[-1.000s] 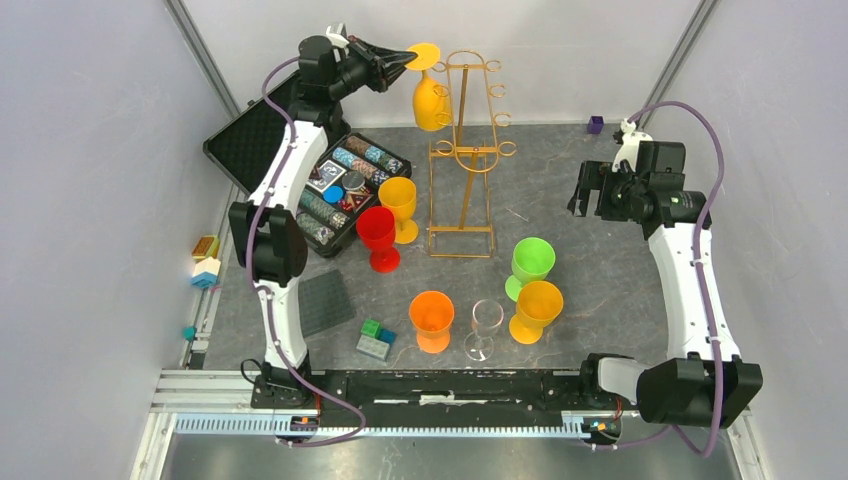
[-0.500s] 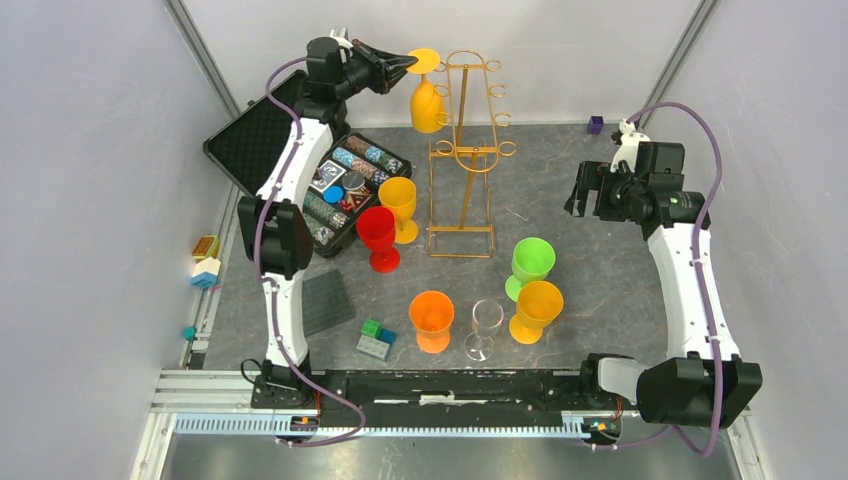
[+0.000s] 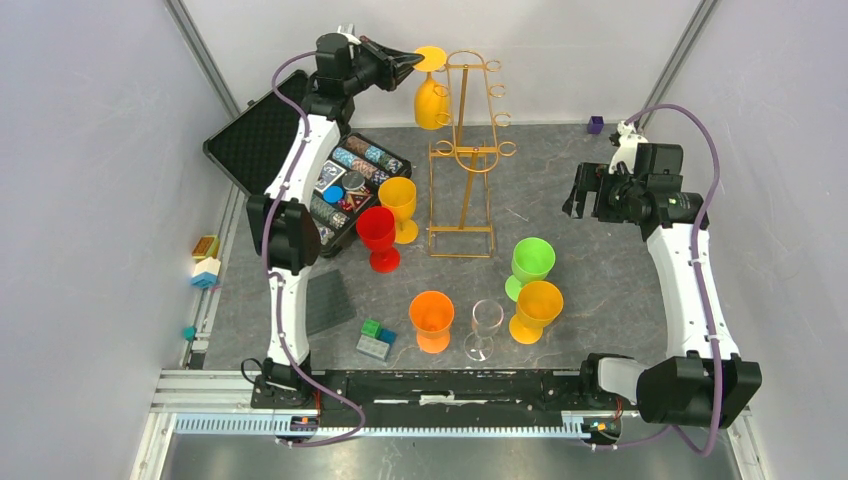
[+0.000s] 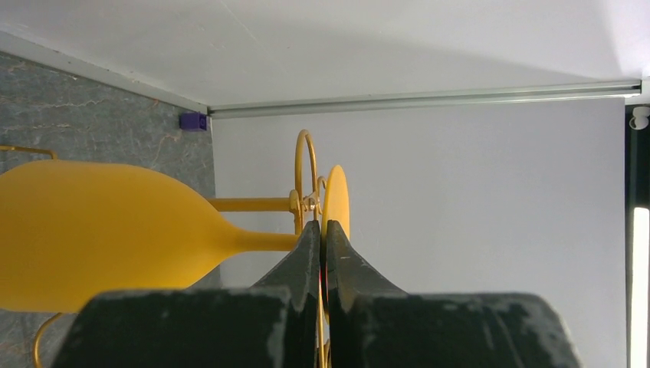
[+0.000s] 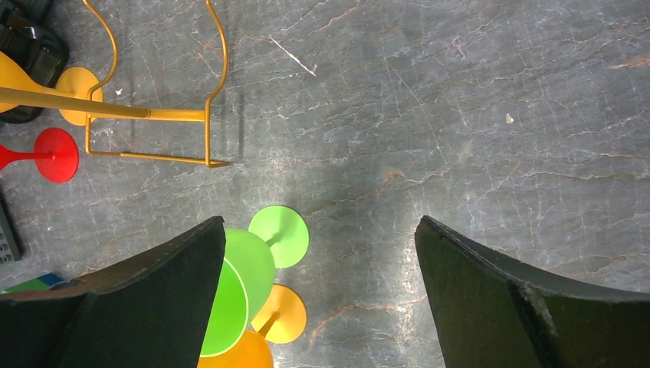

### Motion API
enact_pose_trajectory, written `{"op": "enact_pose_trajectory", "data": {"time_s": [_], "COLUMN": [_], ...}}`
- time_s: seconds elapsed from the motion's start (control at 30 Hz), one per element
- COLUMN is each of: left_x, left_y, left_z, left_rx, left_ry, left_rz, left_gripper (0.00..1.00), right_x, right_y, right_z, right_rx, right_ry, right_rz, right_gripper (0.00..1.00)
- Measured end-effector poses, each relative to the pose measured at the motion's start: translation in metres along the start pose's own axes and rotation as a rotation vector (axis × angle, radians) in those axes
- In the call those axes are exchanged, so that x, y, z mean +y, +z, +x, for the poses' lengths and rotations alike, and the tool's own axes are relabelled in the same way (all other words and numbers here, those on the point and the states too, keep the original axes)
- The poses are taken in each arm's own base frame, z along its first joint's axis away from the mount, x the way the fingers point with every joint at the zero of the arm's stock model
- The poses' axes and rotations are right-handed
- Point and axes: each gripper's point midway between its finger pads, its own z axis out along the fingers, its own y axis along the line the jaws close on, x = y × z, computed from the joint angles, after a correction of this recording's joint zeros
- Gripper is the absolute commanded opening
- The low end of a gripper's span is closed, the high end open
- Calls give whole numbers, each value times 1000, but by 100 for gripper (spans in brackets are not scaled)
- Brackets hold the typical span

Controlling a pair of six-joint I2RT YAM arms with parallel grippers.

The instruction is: Place the wine glass upside down on the wine glass rack

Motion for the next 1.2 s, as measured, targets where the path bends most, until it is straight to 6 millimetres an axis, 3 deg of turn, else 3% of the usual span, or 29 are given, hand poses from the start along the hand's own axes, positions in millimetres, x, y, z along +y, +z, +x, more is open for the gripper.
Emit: {"op": "enact_pose_trajectory", "data": {"time_s": [1.2], "left_x": [0], "left_y": [11], "left_z": [3], "left_rx": [-31], "left_ry": [16], "left_rz": [-1], "left_gripper": [2], "right_x": [11], "right_y": [1], "right_z": [2], "right_rx": [6], "right_ry": [9], "right_rz": [-61], "right_gripper": [98]}}
